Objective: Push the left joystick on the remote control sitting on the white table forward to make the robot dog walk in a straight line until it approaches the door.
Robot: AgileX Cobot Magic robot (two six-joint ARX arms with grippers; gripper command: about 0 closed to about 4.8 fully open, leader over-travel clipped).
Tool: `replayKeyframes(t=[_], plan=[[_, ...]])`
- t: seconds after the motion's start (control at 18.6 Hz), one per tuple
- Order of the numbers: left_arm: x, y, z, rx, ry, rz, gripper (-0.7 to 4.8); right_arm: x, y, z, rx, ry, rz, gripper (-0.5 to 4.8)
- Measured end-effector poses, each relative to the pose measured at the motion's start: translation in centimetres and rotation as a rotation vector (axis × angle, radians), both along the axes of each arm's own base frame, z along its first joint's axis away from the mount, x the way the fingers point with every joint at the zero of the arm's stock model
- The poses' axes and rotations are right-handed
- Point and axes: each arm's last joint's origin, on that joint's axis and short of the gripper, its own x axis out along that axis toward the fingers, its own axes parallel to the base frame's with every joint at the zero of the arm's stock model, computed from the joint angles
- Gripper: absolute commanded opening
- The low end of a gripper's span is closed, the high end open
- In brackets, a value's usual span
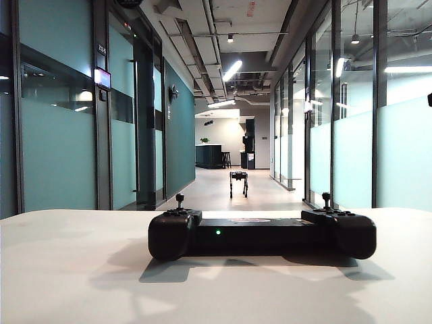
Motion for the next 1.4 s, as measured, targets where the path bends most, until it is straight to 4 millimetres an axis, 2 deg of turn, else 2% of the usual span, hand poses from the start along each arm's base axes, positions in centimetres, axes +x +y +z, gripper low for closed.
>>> replayKeyframes(t=[0.38, 0.54, 1.4], plan=[[0.3, 2.3, 0.5, -0.007, -0.054, 0.156, -0.05, 0.0, 0.0, 0.0, 0.0, 0.0, 0.0, -0.04], [0.3, 2.5, 0.7, -0.008, -0.077, 0.207, -0.05, 0.0, 0.0, 0.0, 0.0, 0.0, 0.0, -0.04], [0.3, 2.4, 0.7, -0.008, -0.071, 0.204, -0.05, 0.2, 0.0, -0.4, -0.001, 0.001, -0.014, -0.04]])
